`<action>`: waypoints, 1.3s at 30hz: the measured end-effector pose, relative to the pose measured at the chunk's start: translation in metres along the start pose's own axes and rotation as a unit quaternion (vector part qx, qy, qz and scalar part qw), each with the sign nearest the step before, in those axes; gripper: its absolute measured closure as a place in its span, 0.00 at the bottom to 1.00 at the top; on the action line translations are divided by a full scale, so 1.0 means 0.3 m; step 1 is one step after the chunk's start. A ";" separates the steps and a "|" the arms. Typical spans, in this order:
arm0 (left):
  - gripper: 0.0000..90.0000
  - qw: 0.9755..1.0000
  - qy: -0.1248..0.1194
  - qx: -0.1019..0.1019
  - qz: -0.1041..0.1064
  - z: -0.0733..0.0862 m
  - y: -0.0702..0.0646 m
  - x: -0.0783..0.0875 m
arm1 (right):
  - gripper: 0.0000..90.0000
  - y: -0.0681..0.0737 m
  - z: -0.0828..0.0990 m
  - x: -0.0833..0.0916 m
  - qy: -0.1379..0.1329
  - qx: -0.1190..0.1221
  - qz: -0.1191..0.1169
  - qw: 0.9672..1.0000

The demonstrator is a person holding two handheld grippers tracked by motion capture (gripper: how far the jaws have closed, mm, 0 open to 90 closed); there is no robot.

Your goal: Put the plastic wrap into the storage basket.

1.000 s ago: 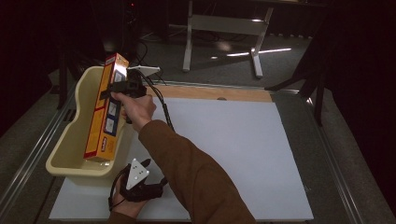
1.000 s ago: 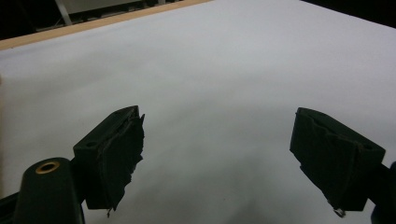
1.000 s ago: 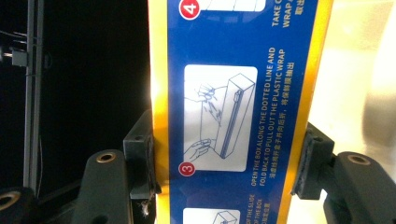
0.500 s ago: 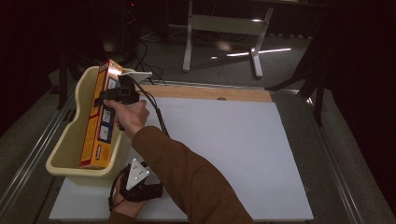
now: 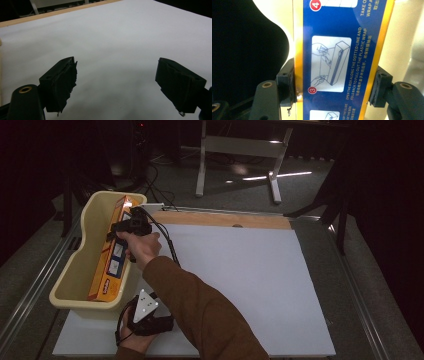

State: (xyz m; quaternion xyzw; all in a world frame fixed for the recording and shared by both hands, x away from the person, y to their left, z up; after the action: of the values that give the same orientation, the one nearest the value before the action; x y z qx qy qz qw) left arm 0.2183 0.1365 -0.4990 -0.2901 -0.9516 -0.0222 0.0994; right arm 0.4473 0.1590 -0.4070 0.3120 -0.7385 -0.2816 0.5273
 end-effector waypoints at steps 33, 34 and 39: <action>0.19 1.000 0.003 -0.013 -0.004 -0.003 -0.010 -0.003 | 0.35 -0.109 -0.005 0.306 -0.019 0.235 -0.047 0.971; 0.19 1.000 0.003 -0.016 -0.005 -0.004 -0.010 -0.002 | 0.35 -0.121 -0.002 0.322 -0.022 0.244 -0.046 0.968; 0.19 1.000 0.001 -0.018 -0.006 -0.008 -0.013 -0.003 | 0.29 -0.192 0.023 0.435 -0.093 0.305 -0.039 0.947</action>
State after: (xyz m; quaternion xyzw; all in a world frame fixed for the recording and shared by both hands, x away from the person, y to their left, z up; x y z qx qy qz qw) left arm 0.2171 0.1326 -0.4968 -0.2866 -0.9525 -0.0406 0.0949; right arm 0.4176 0.0233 -0.3731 0.4585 -0.8222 -0.0912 0.3247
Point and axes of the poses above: each handheld gripper's, and its own axes: x roughly backward along the jaws, z roughly out of its underside, y roughly to its left, the point moved 1 cm from there along -x, roughly forward along the jaws, and after that the axes turned 15 degrees about -y, right-handed, at the moved point
